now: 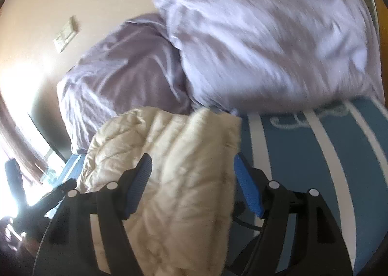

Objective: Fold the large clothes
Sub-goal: 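Press both grippers down on the folded jacket to flatten it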

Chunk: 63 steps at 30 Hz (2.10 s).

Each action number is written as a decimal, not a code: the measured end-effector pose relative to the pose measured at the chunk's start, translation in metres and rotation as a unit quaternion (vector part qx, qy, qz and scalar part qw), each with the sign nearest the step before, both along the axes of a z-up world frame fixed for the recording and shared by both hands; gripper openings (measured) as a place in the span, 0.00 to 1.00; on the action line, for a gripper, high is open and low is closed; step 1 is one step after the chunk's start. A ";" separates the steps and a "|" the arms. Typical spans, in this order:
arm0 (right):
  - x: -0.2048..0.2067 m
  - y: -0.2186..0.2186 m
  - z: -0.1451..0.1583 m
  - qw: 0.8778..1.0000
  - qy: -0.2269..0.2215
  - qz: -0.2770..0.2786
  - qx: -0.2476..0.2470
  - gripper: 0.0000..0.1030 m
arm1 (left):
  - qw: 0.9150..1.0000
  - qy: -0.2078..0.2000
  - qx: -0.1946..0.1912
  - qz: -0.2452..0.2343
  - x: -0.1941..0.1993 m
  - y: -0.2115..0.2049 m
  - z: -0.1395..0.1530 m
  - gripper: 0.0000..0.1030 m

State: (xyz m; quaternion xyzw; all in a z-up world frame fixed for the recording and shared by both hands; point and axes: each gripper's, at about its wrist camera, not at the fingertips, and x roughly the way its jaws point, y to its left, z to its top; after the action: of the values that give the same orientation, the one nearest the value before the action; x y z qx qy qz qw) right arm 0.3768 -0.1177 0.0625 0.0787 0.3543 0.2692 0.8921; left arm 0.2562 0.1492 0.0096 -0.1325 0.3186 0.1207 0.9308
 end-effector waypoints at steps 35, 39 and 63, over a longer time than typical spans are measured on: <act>0.014 0.067 -0.068 0.992 -0.011 0.027 -0.120 0.77 | 0.998 0.039 0.054 -0.017 0.051 -0.028 -0.046 0.99; 0.015 0.066 -0.071 0.993 -0.007 0.027 -0.117 0.77 | 0.997 0.039 0.057 -0.017 0.052 -0.028 -0.049 0.99; 0.015 0.068 -0.074 0.992 -0.009 0.019 -0.126 0.89 | 0.999 0.037 0.024 -0.024 0.054 -0.019 -0.056 0.99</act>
State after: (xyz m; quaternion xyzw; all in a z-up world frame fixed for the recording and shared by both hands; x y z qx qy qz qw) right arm 0.3917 -0.0496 -0.0114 -0.0438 0.3786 0.2403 0.8927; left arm 0.3105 0.1305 -0.0467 -0.0977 0.3529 0.1109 0.9239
